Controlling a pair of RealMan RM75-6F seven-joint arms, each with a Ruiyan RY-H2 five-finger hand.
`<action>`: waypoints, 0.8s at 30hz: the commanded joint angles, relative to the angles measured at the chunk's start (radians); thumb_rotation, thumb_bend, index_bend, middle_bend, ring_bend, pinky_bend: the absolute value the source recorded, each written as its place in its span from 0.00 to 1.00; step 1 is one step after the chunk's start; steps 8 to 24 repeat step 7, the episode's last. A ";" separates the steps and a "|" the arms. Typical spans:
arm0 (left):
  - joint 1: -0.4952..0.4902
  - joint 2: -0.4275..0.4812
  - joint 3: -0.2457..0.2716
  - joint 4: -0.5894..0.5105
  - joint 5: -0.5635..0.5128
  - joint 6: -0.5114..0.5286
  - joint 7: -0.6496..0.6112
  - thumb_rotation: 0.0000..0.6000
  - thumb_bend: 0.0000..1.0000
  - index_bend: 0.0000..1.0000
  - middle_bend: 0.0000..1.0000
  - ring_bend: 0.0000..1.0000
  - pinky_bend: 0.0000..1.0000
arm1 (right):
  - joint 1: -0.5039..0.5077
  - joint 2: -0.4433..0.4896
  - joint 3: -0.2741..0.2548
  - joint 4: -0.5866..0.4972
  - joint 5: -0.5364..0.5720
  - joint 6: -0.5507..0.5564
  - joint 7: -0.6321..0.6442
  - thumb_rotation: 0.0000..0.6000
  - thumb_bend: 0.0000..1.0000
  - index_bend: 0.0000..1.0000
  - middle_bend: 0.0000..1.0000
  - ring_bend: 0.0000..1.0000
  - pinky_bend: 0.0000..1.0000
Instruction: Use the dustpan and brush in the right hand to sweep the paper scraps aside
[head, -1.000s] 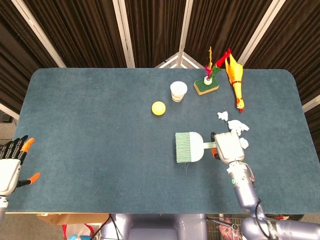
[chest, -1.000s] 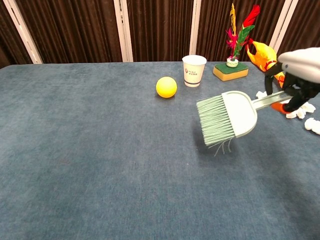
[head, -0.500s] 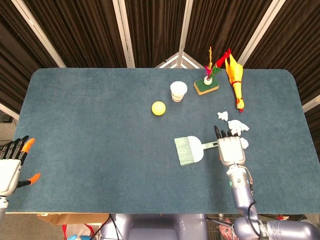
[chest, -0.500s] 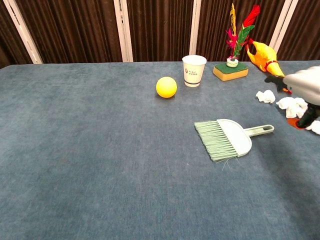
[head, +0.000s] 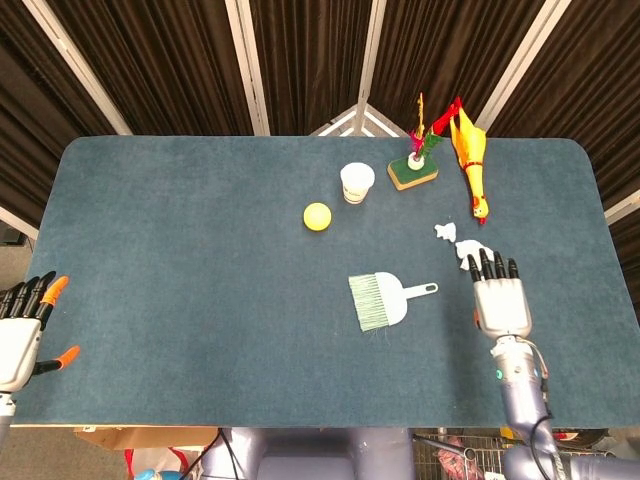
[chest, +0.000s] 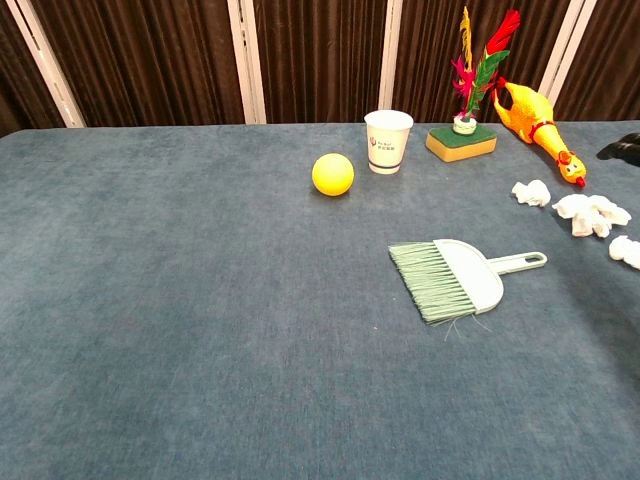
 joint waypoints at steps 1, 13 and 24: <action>0.000 -0.001 0.000 -0.001 0.001 0.001 0.003 1.00 0.00 0.00 0.00 0.00 0.02 | -0.111 0.098 -0.085 0.032 -0.200 0.041 0.233 1.00 0.33 0.00 0.00 0.00 0.09; 0.004 -0.005 0.002 -0.003 0.004 0.009 0.017 1.00 0.00 0.00 0.00 0.00 0.02 | -0.232 0.182 -0.133 0.062 -0.361 0.142 0.488 1.00 0.33 0.00 0.00 0.00 0.05; 0.004 -0.005 0.002 -0.003 0.004 0.009 0.017 1.00 0.00 0.00 0.00 0.00 0.02 | -0.232 0.182 -0.133 0.062 -0.361 0.142 0.488 1.00 0.33 0.00 0.00 0.00 0.05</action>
